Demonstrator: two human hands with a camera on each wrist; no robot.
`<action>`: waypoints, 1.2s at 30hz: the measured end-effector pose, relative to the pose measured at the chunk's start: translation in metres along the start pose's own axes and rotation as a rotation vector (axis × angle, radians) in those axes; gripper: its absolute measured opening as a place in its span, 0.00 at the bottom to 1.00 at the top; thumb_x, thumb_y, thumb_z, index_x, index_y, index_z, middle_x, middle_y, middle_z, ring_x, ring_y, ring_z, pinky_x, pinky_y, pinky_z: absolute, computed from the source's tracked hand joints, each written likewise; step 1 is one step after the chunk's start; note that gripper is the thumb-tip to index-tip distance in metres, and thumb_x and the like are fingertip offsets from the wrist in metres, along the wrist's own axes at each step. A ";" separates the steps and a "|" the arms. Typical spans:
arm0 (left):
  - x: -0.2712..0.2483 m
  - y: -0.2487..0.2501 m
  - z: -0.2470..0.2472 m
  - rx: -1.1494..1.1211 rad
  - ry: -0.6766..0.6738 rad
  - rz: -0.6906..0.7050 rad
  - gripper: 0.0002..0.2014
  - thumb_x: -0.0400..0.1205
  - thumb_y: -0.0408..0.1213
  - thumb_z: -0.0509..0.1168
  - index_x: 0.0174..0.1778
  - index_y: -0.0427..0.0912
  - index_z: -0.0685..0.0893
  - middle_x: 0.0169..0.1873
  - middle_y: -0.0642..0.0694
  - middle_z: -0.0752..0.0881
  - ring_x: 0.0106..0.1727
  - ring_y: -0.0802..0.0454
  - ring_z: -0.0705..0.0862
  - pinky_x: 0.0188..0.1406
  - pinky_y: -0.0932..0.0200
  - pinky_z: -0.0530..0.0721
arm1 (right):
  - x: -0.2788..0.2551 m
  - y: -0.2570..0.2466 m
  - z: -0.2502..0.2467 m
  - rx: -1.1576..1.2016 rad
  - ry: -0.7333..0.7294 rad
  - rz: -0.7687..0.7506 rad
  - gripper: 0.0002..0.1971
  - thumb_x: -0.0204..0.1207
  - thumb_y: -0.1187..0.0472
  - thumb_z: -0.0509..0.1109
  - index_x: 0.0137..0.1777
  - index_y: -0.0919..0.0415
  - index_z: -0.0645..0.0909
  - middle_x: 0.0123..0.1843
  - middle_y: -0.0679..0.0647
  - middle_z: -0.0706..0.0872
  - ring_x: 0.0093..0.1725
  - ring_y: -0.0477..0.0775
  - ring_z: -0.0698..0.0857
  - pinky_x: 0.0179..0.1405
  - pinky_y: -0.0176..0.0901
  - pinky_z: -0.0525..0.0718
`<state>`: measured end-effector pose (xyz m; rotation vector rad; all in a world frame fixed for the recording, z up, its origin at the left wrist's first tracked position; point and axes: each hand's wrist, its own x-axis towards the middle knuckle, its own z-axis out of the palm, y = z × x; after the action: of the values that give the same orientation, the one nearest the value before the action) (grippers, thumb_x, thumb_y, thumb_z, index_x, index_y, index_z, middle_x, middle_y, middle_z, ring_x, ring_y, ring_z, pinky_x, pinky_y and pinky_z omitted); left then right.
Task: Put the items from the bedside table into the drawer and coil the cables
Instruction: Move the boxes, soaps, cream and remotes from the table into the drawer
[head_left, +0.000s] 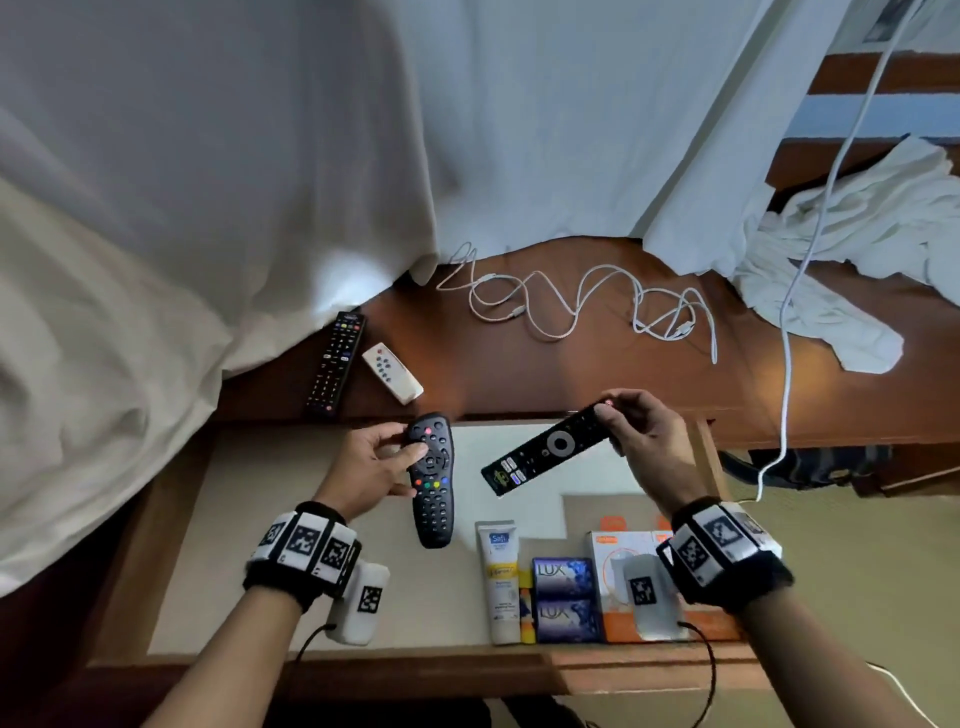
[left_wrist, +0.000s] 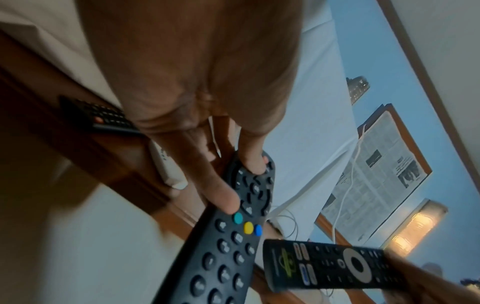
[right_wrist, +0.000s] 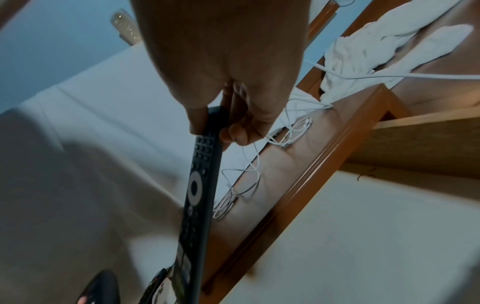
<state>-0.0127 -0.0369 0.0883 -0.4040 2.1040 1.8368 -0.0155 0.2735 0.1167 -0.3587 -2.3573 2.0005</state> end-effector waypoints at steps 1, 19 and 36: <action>0.000 -0.006 0.000 0.018 -0.010 -0.011 0.06 0.80 0.28 0.70 0.48 0.43 0.87 0.43 0.42 0.88 0.37 0.55 0.87 0.26 0.56 0.89 | 0.003 0.003 0.010 -0.047 -0.052 0.002 0.05 0.77 0.65 0.73 0.52 0.62 0.85 0.38 0.50 0.87 0.30 0.35 0.81 0.33 0.30 0.78; 0.020 -0.094 0.000 0.471 -0.084 -0.255 0.08 0.79 0.32 0.71 0.53 0.37 0.89 0.44 0.39 0.91 0.32 0.44 0.87 0.32 0.57 0.89 | 0.003 0.089 0.140 -0.636 -0.674 0.126 0.11 0.78 0.61 0.72 0.57 0.63 0.88 0.56 0.60 0.91 0.57 0.56 0.87 0.53 0.32 0.75; 0.024 -0.127 0.015 0.568 -0.108 -0.384 0.08 0.77 0.33 0.74 0.51 0.37 0.90 0.39 0.42 0.91 0.31 0.47 0.88 0.43 0.58 0.89 | -0.008 0.128 0.145 -0.922 -0.766 0.116 0.28 0.67 0.63 0.80 0.69 0.56 0.81 0.64 0.63 0.77 0.63 0.65 0.79 0.69 0.48 0.75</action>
<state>0.0188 -0.0388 -0.0382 -0.5010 2.1668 0.9774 -0.0124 0.1500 -0.0326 0.3647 -3.6984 0.9987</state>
